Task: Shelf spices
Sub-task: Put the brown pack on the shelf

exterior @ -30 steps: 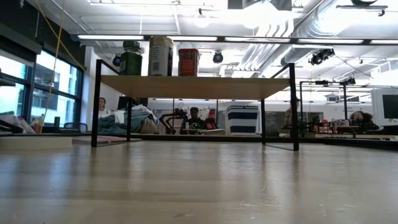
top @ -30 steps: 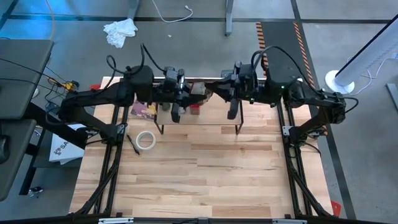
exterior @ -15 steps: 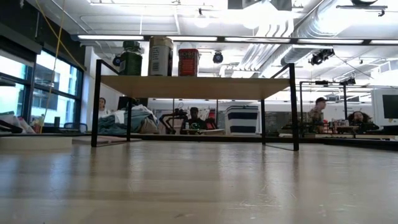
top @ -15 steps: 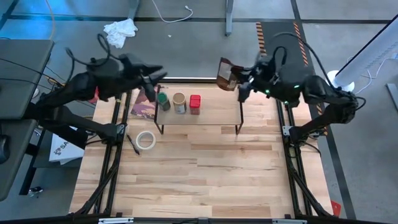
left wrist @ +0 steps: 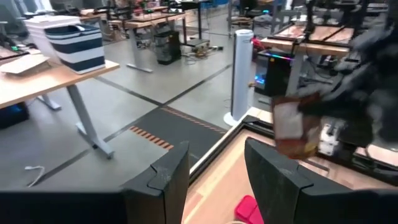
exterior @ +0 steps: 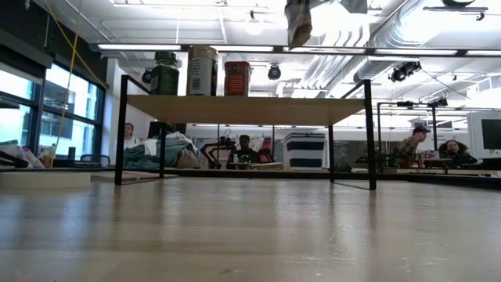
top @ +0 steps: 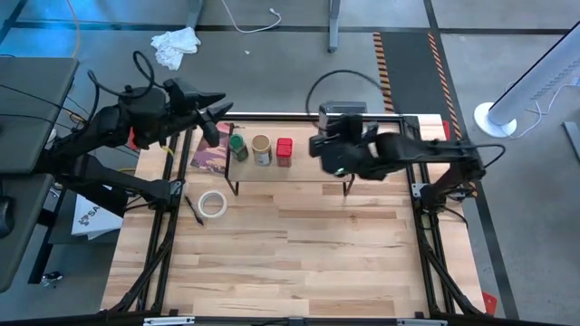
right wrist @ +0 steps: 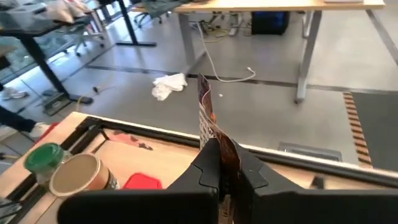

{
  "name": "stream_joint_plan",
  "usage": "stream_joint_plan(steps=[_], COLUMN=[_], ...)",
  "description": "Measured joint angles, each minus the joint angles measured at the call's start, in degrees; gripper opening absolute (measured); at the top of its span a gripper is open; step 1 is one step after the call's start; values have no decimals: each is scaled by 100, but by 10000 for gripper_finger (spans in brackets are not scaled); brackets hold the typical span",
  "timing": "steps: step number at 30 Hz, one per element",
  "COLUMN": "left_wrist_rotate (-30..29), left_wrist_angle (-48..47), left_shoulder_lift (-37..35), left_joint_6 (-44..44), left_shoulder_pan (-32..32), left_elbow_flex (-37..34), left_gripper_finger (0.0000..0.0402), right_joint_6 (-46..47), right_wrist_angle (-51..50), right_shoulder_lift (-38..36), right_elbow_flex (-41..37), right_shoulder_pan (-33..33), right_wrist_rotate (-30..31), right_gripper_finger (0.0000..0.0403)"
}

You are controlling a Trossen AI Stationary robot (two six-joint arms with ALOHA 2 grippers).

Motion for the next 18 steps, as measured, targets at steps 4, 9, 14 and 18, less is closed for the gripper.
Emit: stream_joint_plan(steps=[4, 9, 14, 18], left_wrist_rotate=[345, 423, 579, 740], left_wrist_angle=[15, -46, -187, -239], left_shoulder_lift=[-23, -52, -62, -69], left_joint_6=[-6, -7, -13, -178], left_shoulder_pan=[0, 0, 0, 0], left_elbow_flex=[0, 0, 0, 0], left_gripper_finger=[152, 152, 152, 152], right_joint_6=[470, 1167, 2226, 2422], right_wrist_angle=[-16, -108, -514, -693], right_shoulder_lift=[636, 1184, 1598, 1779], right_elbow_flex=[0, -2, -1, -2], right_shoulder_pan=[2, 2, 23, 90], right_wrist_rotate=[27, 303, 483, 974], right_gripper_finger=[0, 0, 0, 0])
